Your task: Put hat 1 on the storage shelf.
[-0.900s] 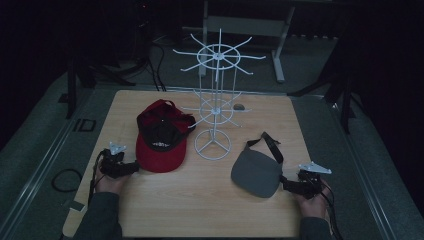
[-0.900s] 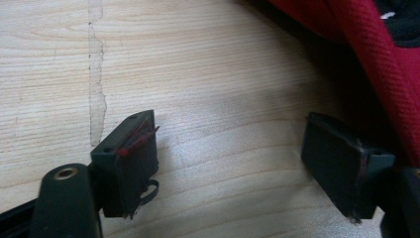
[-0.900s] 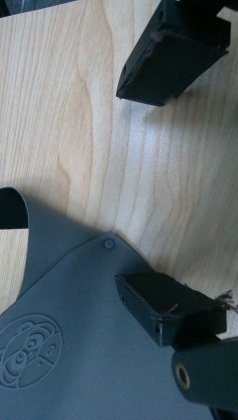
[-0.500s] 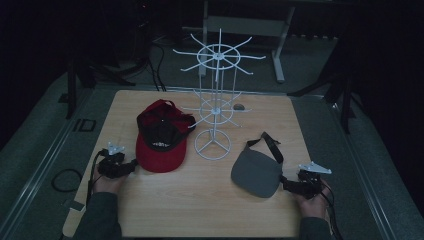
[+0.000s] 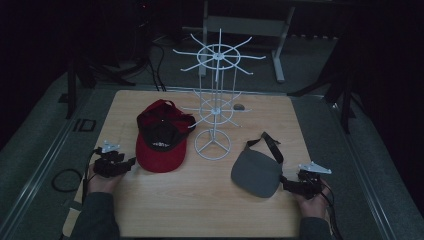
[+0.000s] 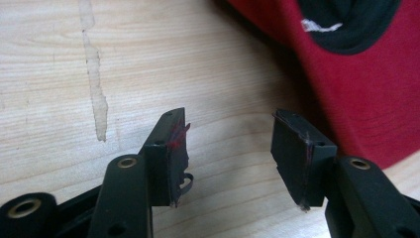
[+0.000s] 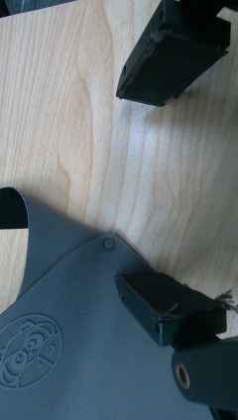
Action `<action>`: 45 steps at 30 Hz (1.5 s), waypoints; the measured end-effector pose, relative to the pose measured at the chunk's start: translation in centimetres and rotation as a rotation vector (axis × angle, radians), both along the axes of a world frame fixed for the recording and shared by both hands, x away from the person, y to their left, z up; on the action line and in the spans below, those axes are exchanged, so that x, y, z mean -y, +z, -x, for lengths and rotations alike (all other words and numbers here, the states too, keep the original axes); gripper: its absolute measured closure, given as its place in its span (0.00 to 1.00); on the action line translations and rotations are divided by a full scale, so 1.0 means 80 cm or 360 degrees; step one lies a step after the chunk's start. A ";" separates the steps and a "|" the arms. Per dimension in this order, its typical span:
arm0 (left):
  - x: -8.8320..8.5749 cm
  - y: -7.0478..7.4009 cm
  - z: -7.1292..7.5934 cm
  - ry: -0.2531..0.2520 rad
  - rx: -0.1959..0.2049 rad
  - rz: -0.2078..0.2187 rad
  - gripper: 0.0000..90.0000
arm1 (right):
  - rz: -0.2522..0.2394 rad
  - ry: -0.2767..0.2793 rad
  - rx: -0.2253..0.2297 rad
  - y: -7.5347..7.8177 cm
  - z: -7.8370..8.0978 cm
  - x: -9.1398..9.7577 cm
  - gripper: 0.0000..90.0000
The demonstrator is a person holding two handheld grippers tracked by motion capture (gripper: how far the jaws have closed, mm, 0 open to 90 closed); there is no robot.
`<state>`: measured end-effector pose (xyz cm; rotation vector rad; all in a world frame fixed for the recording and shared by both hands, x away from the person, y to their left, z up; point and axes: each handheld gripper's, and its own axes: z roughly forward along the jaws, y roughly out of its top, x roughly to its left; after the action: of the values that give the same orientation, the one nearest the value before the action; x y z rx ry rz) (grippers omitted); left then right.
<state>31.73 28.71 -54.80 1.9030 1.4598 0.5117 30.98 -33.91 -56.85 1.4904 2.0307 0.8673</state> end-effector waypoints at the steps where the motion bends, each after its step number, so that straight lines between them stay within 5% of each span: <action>1: -0.001 0.003 0.001 -0.0008 0.0006 0.0004 0.54 | -0.0001 0.0000 -0.0001 0.000 0.000 0.000 0.15; 9: -0.008 0.020 0.007 -0.0073 0.0030 0.0113 0.54 | 0.0000 0.0000 0.0000 0.000 0.000 0.000 0.15; 22: -0.003 0.043 0.001 -0.0199 0.0053 0.0198 0.52 | -0.0001 0.0000 0.0000 0.000 0.000 0.000 0.15; 45: 0.030 0.009 -0.048 -0.0380 -0.0223 0.0176 0.53 | -0.0001 0.0000 0.0000 0.000 0.000 0.000 0.15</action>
<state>35.60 26.27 -54.07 2.0224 1.2941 0.1860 30.98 -33.91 -56.85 1.4905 2.0309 0.8679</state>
